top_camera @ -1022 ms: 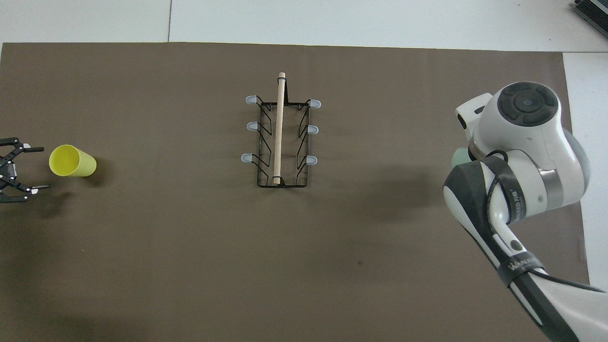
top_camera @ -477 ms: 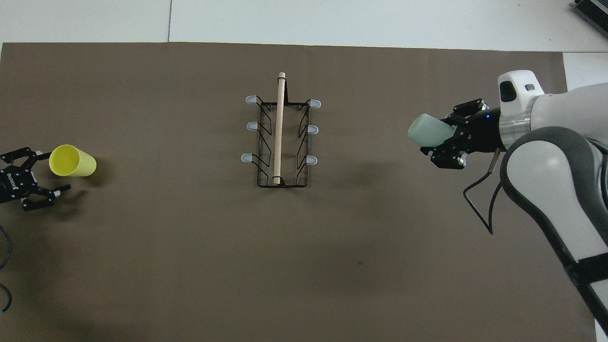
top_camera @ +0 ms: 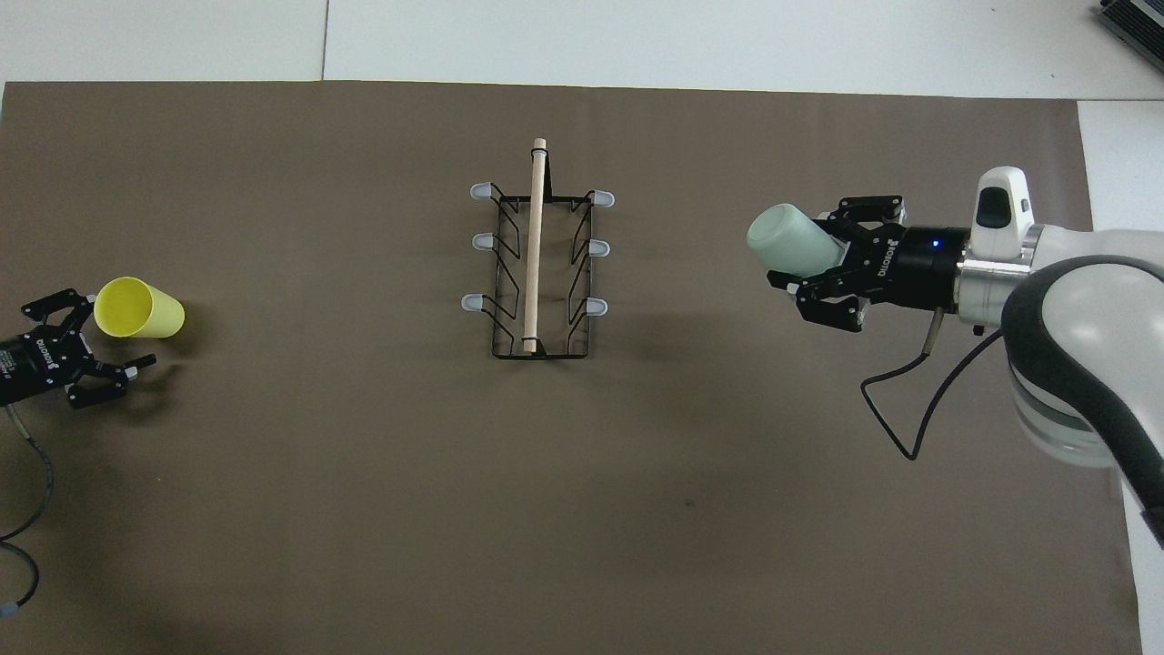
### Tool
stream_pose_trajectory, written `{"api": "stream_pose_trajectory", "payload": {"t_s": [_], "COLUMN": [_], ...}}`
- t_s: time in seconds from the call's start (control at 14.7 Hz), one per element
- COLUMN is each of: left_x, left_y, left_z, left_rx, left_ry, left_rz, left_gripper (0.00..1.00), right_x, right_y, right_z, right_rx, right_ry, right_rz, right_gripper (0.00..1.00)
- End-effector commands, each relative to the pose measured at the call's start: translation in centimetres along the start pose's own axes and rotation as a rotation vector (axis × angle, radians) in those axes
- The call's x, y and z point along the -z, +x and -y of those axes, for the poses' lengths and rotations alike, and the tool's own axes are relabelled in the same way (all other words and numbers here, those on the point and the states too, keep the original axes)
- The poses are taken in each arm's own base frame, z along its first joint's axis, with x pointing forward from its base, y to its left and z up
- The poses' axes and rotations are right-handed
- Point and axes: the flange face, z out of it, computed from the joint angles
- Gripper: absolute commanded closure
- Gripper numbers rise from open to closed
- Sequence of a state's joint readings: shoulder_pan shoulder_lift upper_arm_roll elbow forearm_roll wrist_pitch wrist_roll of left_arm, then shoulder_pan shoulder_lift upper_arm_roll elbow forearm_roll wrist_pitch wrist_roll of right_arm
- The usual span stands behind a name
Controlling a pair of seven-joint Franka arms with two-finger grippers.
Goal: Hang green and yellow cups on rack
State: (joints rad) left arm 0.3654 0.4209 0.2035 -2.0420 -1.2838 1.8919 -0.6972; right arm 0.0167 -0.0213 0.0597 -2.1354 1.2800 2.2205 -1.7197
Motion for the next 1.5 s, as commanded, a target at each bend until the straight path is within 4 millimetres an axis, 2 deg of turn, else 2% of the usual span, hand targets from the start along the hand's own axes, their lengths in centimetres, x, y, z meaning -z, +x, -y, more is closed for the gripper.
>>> {"api": "stream_pose_trajectory", "payload": {"t_s": [0.0,0.14,0.34,0.61,0.75,1.02,1.09,1.23,1.36,1.43], "left_x": [-1.2,-1.6,-2.2,-2.8,-3.3,-3.6,-3.7,-3.5,-3.4,-3.8], "left_y": [-0.2,-0.2,-0.6,-1.1,-1.3,-1.5,-1.5,-1.6,-2.0,-3.0], "left_z": [2.1,2.3,2.3,2.2,2.3,2.3,2.3,2.3,2.2,2.1], "left_rx": [0.009,0.011,0.024,0.024,0.008,-0.046,-0.047,-0.05,-0.06,-0.077], "left_ry": [-0.049,-0.071,-0.093,-0.104,-0.097,-0.097,-0.096,-0.099,-0.1,-0.094], "left_rz": [0.013,0.024,0.046,0.052,0.053,0.057,0.056,0.058,0.056,0.058], "left_gripper": [0.0,0.0,0.0,0.0,0.0,0.0,0.06,0.5,0.84,0.89], "right_x": [-0.5,-2.2,-6.3,-9.8,-12.1,-14.3,-14.9,-15.8,-16.7,-16.9], "right_y": [-0.5,-0.6,-0.7,-1.9,-2.0,-2.1,-2.1,-2.4,-2.5,-2.5], "right_z": [3.6,5.4,8.0,9.3,10.6,12.2,12.7,12.8,13.4,13.5], "right_rx": [0.011,-0.002,-0.051,-0.065,-0.086,-0.107,-0.107,-0.111,-0.113,-0.115], "right_ry": [-0.027,-0.086,-0.154,-0.204,-0.197,-0.21,-0.212,-0.226,-0.225,-0.229], "right_rz": [-0.103,-0.188,-0.322,-0.42,-0.453,-0.5,-0.512,-0.539,-0.545,-0.557], "right_gripper": [1.0,1.0,1.0,1.0,1.0,1.0,1.0,1.0,1.0,1.0]}}
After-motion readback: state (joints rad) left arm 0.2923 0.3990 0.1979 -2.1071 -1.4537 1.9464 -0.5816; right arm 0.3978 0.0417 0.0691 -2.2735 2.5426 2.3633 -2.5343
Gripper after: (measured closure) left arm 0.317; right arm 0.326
